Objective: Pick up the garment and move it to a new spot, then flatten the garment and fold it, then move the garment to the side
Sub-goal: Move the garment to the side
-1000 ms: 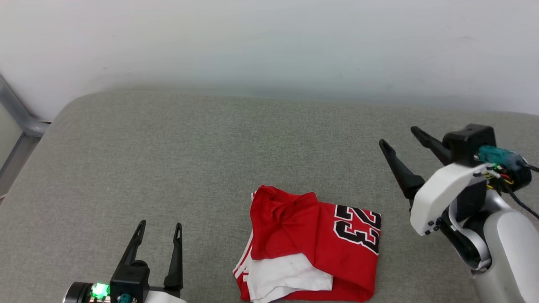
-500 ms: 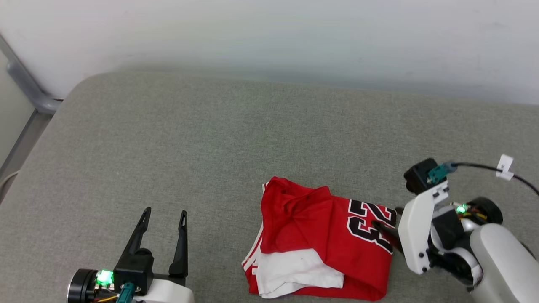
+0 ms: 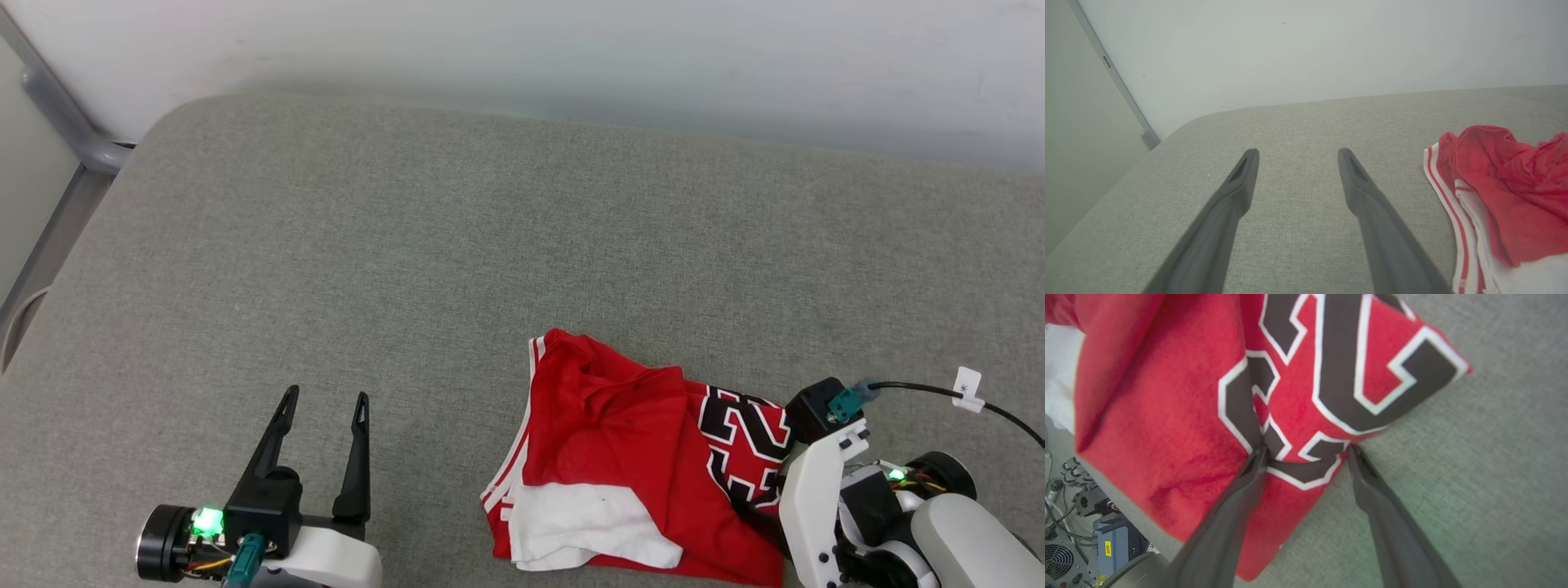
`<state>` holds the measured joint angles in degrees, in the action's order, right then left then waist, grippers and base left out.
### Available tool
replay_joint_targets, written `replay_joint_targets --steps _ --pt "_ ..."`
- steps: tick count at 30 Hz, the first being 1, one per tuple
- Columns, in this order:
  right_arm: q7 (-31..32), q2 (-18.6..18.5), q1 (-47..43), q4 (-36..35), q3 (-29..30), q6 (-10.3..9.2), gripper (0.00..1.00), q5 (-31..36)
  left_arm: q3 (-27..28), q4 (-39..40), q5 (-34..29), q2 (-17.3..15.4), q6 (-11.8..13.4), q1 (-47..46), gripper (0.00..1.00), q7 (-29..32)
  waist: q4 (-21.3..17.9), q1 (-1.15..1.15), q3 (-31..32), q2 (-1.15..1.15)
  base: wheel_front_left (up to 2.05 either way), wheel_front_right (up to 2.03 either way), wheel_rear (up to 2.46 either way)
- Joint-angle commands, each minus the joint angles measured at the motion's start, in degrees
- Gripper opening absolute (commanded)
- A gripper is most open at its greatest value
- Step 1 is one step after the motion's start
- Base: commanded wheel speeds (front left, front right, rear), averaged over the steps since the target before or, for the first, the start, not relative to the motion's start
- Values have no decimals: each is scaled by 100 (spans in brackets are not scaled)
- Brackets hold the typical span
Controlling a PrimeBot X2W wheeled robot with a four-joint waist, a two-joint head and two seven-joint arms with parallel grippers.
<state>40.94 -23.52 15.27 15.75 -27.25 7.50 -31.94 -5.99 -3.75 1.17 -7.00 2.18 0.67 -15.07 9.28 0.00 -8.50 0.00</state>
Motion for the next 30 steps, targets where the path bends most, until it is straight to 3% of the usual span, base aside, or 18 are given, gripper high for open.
replay_joint_targets --steps 1,6,8,19,24,30 --pt "72 15 -341 226 -210 -3 100 -34 17 -6 -9 -7 -6 -89 100 -12 -7 0 -41 0 0 0 0" --pt "4 76 -356 398 -462 -2 100 -17 26 -38 -4 2 -25 -136 100 -12 -32 0 -117 0 0 0 0" --pt "-123 117 -267 413 -504 -2 0 7 30 -61 -10 0 -38 -152 100 -12 -39 0 -139 0 0 0 0" --pt "-871 7 354 269 -448 -9 0 104 53 -117 -43 -17 -31 -111 100 -12 -86 0 -45 0 0 0 0" --pt "-1187 -190 589 -49 -499 -7 0 221 85 -115 -40 -19 -3 -25 100 -12 -210 0 45 0 0 0 0" --pt "-1287 -685 845 -438 -622 -7 0 502 135 -54 -18 -26 18 36 100 -12 -562 0 63 0 0 0 0"
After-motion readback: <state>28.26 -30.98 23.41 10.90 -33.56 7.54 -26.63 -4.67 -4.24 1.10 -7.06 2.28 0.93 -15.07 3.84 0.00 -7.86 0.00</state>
